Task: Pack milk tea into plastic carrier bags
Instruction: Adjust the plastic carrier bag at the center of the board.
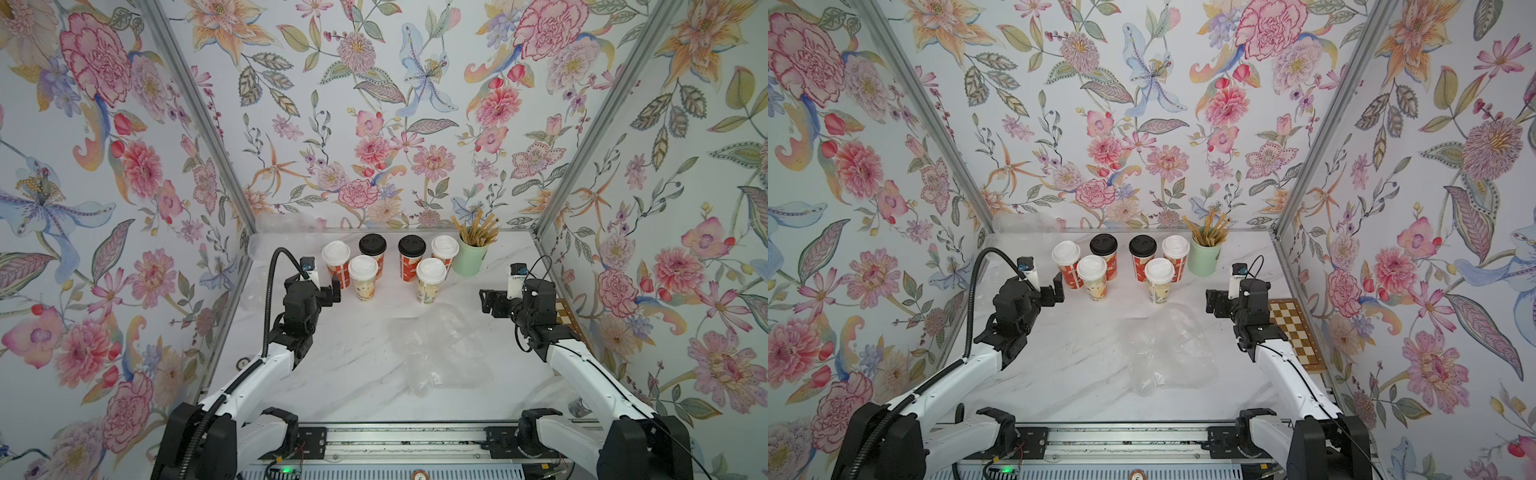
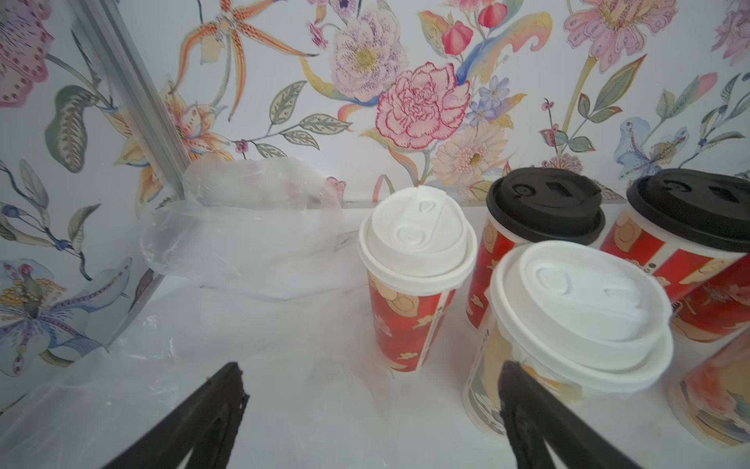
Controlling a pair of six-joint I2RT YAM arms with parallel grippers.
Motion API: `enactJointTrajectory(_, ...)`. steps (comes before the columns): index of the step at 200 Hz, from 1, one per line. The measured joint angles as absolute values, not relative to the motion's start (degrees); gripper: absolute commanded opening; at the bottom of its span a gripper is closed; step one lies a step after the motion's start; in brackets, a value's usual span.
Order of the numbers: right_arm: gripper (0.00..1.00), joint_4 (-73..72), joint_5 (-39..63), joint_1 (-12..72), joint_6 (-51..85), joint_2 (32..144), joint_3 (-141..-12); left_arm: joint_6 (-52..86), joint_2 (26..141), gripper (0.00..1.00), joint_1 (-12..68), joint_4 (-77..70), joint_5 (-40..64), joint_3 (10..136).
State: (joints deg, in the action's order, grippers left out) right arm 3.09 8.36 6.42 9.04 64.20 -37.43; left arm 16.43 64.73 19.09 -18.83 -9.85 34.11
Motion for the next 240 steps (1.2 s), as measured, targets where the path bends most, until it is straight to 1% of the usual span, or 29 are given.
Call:
enactJointTrajectory(21, 0.83, 7.7, 14.0, 6.7, 11.8, 69.6, -39.4, 18.9, 66.1, 0.98, 21.0, -15.9, -8.1, 35.3)
enactJointTrajectory(46, 0.78, 10.9, 18.1, 7.9, 13.0, 76.1, -40.3, 20.5, 68.4, 0.99, 23.0, -14.4, -6.9, 36.2)
enactJointTrajectory(83, 0.75, 14.7, 21.6, 9.4, 12.9, 84.9, -42.9, 23.1, 71.0, 0.99, 24.8, -13.7, -5.4, 36.9)
enactJointTrajectory(112, 0.73, 15.7, 23.9, 9.6, 12.6, 88.4, -44.3, 25.3, 71.3, 0.99, 24.8, -13.8, -4.7, 36.9)
enactJointTrajectory(141, 0.66, 15.9, 25.4, 10.1, 12.1, 90.4, -45.1, 26.5, 71.3, 0.99, 24.8, -14.4, -4.7, 36.9)
enactJointTrajectory(155, 0.6, 16.0, 26.2, 10.3, 11.9, 91.0, -45.2, 26.6, 71.3, 0.99, 24.8, -14.5, -4.7, 36.9)
enactJointTrajectory(165, 0.54, 16.1, 26.7, 10.5, 11.9, 91.4, -45.5, 26.6, 71.3, 0.99, 24.8, -14.6, -4.6, 36.9)
enactJointTrajectory(209, 0.2, 16.5, 28.9, 11.4, 12.6, 91.6, -46.0, 27.0, 71.3, 0.99, 24.8, -14.6, -4.1, 36.9)
enactJointTrajectory(240, 0.04, 16.7, 32.1, 11.7, 14.4, 90.8, -46.1, 27.7, 71.2, 0.99, 24.8, -14.0, -2.9, 37.4)
